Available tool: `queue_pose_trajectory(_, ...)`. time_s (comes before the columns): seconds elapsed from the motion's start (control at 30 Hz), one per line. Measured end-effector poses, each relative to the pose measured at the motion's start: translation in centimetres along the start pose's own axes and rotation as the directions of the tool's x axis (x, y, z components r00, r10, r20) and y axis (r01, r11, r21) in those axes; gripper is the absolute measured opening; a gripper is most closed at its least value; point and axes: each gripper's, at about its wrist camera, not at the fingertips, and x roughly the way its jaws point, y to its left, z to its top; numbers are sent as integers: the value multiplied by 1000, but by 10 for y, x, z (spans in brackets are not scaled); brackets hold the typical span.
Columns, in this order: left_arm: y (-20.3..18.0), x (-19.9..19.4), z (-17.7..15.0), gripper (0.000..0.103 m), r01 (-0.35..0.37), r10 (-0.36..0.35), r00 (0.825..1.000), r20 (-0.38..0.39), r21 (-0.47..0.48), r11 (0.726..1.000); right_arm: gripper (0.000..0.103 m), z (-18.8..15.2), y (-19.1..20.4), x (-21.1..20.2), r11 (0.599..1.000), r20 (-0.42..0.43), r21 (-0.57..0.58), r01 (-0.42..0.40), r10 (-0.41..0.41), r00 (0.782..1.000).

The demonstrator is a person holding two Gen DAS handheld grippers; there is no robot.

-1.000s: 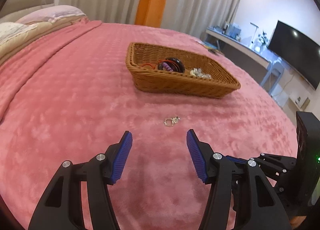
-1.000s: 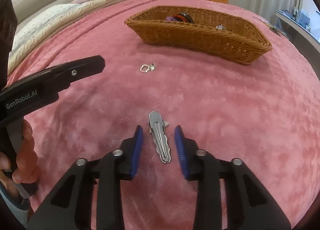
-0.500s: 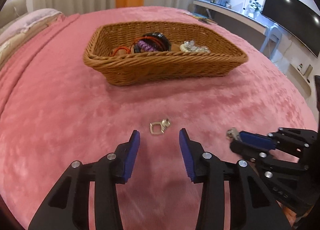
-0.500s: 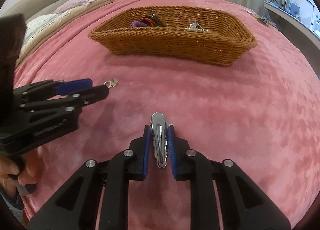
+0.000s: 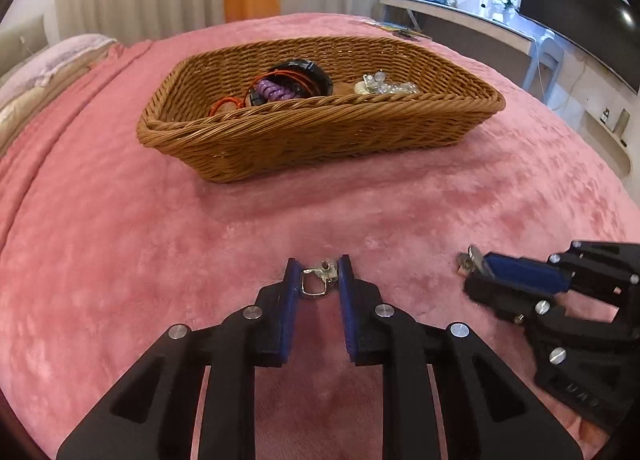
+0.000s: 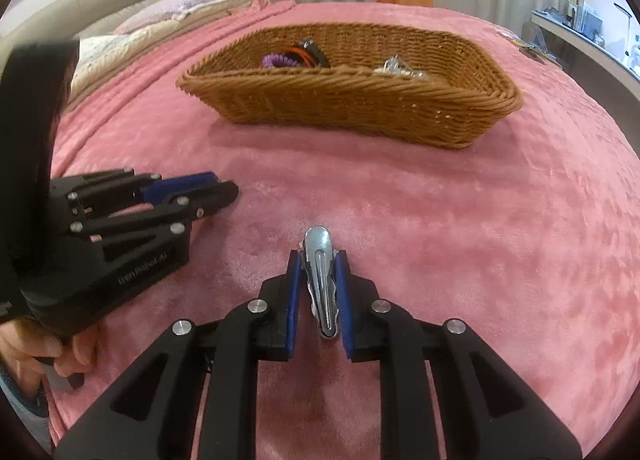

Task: Organize jewelry
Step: 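Carry hair clip and ring charm into the basket and open both tools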

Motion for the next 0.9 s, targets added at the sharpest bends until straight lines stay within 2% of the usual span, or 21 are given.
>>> queue_pose_trajectory(0.27, 1, -18, -4, 17, 34, -33, 997, 71, -4, 999, 14, 0, -6, -16, 999, 45, 24, -22, 21, 999)
queue_pose_trajectory(0.47, -3, -57, 3, 17, 58, -57, 988, 143, -5, 998, 14, 9, -7, -51, 999, 87, 33, -41, 38, 995)
queue_pose_trajectory(0.6, -6, -106, 26, 17, 73, -72, 966, 249, 2, 997, 14, 36, -8, -97, 1000, 175, 6, -20, 18, 984)
queue_pose_trajectory(0.7, -6, -127, 49, 17, 102, -94, 947, 307, -10, 995, 14, 65, -10, -119, 1000, 239, -9, 9, -6, 971)
queue_pose_trajectory(0.8, -6, -133, 78, 18, 108, -96, 930, 356, -15, 994, 14, 100, -15, -118, 999, 273, -10, 31, -27, 962)
queue_pose_trajectory(0.9, 0, -119, 98, 18, 119, -101, 925, 366, -27, 993, 14, 129, -26, -99, 1000, 264, 17, 19, -23, 964)
